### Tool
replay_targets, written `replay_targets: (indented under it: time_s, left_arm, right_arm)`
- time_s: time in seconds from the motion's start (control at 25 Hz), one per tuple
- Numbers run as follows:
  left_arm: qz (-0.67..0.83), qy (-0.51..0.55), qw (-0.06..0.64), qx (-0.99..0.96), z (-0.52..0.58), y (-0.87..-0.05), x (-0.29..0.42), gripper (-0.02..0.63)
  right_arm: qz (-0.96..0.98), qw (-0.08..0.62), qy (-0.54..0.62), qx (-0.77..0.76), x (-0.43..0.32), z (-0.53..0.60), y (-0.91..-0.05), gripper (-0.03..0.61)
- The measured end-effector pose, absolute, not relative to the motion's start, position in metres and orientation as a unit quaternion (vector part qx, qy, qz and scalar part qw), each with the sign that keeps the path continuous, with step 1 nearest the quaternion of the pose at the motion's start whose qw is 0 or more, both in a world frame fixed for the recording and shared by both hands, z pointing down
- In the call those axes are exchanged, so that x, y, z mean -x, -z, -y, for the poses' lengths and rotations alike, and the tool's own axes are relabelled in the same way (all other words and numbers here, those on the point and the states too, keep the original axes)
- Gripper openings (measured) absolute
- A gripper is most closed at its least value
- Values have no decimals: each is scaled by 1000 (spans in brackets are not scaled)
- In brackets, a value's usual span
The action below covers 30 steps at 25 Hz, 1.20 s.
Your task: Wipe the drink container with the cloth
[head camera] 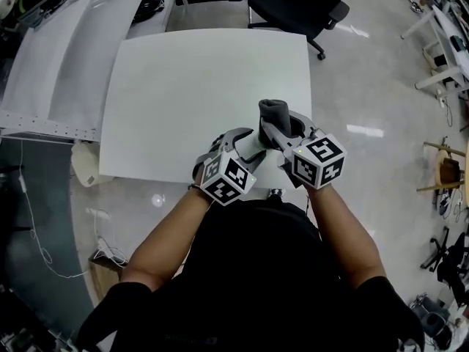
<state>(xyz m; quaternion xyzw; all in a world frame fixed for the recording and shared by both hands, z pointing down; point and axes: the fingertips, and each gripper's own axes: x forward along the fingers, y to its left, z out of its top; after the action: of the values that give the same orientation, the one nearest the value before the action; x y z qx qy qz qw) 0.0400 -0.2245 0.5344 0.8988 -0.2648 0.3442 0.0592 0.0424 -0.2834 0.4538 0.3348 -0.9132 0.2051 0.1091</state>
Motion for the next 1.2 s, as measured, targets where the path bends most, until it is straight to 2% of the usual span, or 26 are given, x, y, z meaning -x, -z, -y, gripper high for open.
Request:
replay_targets:
  time_s: [0.12, 0.28, 0.76, 1.2]
  left_arm:
    - [252, -329, 74, -907, 235, -536, -56, 264]
    - [247, -315, 97, -911, 245, -539, -66, 268]
    - [227, -341, 94, -907, 239, -556, -70, 244]
    - [218, -345, 90, -908, 241, -555, -74, 244]
  right_arm:
    - [923, 109, -191, -315, -34, 286, -454, 110]
    - [928, 106, -189, -303, -29, 287, -459, 110]
    - [916, 137, -166, -339, -55, 289, -488, 110]
    - [894, 113, -202, -385, -94, 294, -499, 110]
